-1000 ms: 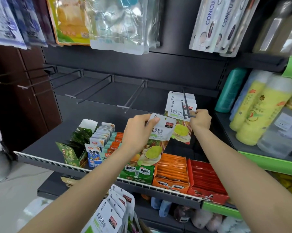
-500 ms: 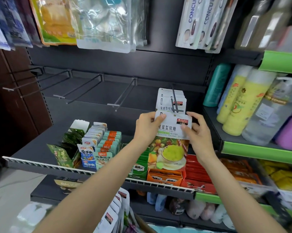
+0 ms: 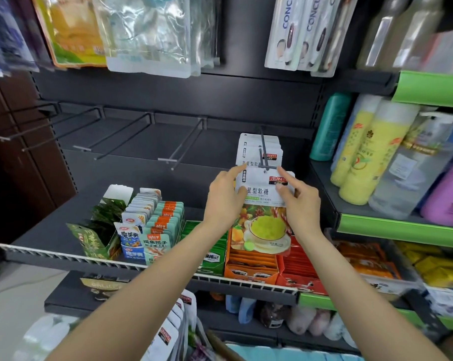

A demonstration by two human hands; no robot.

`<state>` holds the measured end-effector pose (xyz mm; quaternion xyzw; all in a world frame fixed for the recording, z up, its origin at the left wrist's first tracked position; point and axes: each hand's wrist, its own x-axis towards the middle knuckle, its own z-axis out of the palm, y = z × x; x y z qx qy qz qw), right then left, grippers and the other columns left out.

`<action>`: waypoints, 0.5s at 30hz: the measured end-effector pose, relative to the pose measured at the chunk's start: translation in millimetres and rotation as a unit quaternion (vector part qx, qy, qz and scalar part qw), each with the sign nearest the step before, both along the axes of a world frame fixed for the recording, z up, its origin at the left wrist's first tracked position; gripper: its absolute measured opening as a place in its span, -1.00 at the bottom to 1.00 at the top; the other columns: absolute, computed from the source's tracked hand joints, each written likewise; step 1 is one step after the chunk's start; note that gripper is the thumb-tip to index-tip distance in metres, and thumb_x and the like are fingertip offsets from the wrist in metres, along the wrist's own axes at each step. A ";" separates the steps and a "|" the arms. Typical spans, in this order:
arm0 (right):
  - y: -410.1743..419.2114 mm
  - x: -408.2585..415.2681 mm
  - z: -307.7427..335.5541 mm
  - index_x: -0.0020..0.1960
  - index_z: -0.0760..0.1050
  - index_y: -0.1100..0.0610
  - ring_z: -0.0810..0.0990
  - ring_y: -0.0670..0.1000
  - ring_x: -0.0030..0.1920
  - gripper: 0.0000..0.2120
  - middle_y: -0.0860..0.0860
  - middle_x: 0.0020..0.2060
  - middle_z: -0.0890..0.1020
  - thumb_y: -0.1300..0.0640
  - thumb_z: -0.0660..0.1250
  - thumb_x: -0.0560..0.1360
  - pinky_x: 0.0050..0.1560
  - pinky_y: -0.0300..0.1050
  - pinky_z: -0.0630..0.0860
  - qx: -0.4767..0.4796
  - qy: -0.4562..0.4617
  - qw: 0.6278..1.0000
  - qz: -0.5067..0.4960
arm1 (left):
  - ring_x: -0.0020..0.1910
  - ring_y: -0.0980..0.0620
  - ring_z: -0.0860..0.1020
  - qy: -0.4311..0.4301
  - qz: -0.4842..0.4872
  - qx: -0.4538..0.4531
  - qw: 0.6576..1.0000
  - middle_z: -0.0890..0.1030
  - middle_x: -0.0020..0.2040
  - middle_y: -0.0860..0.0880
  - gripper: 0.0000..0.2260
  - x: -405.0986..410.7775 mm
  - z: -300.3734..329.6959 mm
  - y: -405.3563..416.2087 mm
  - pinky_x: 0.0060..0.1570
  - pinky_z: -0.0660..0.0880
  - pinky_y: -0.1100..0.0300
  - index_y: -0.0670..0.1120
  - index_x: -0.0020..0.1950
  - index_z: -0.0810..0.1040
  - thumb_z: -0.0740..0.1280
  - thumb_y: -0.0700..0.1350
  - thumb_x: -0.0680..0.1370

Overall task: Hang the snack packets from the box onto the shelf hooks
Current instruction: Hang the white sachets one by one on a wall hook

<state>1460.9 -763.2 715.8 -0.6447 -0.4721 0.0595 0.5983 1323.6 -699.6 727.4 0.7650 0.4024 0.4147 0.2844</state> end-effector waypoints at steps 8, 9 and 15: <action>1.5 1.4 0.7 0.30 0.48 0.04 0.26 -0.14 -0.40 -0.65 -0.17 -0.41 0.34 0.23 0.30 0.54 -0.35 -0.38 0.26 -0.004 -0.034 0.999 -0.003 | -0.06 0.01 0.59 -0.018 0.024 0.012 0.999 0.54 0.17 -0.04 -0.55 2.0 -8.8 4.8 0.05 0.57 -0.01 0.06 0.40 0.39 0.27 -0.24 0.54; 2.8 1.6 -0.4 0.31 0.47 0.04 0.28 -0.14 -0.38 -0.65 -0.14 -0.39 0.38 0.22 0.30 0.54 -0.31 -0.36 0.25 -0.006 -0.032 0.999 -0.001 | -0.06 0.00 0.59 -0.018 0.031 0.014 0.999 0.53 0.17 -0.04 -0.55 2.6 -9.2 5.5 0.04 0.57 0.00 0.06 0.40 0.39 0.27 -0.24 0.54; 16.3 5.9 -1.8 0.35 0.43 0.09 0.44 -0.05 -0.08 -0.63 0.03 -0.09 0.49 0.24 0.27 0.55 -0.19 -0.43 0.28 -0.025 -0.059 0.998 -0.013 | 0.17 -0.07 0.52 0.017 0.027 0.013 0.999 0.44 0.31 -0.07 -0.51 13.5 -9.4 13.6 0.20 0.47 0.06 0.01 0.44 0.35 0.29 -0.25 0.53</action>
